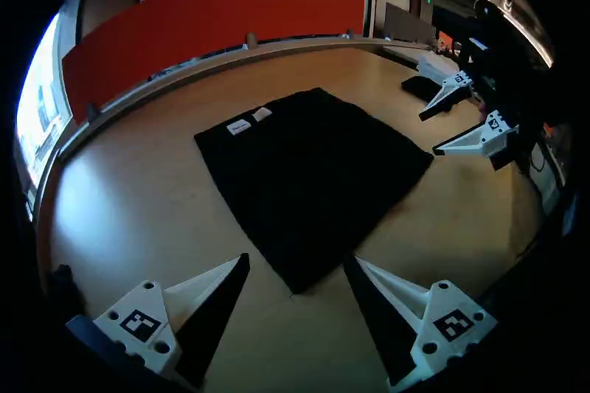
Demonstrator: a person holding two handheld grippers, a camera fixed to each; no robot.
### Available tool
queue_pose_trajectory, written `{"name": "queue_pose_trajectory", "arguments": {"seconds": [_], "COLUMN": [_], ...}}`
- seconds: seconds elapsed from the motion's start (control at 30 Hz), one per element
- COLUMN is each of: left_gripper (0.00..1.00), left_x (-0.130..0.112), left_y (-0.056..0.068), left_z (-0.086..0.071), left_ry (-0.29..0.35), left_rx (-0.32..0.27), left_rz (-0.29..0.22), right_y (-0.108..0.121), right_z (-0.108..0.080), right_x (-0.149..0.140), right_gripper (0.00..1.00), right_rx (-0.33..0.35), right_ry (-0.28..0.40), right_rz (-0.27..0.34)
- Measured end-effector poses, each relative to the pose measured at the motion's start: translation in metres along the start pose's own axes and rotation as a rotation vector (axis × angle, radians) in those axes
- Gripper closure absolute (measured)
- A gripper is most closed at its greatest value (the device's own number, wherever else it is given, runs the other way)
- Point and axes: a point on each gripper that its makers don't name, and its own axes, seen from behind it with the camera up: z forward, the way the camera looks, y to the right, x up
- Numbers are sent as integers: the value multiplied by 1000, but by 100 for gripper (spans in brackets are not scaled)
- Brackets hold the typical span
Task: Fold towel
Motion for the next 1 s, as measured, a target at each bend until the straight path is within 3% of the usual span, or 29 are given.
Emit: {"name": "queue_pose_trajectory", "arguments": {"seconds": [0.8,1.0], "left_gripper": [6,9], "left_x": [-24,-25], "left_y": [5,4], "left_z": [17,19], "left_ry": [-86,-95], "left_rx": [-26,-22], "left_rz": [-26,-16], "right_y": [-5,-10], "right_z": [12,15], "right_x": [-26,-25], "right_gripper": [1,8], "right_rx": [37,60], "right_ry": [-66,-68], "right_rz": [12,12]}}
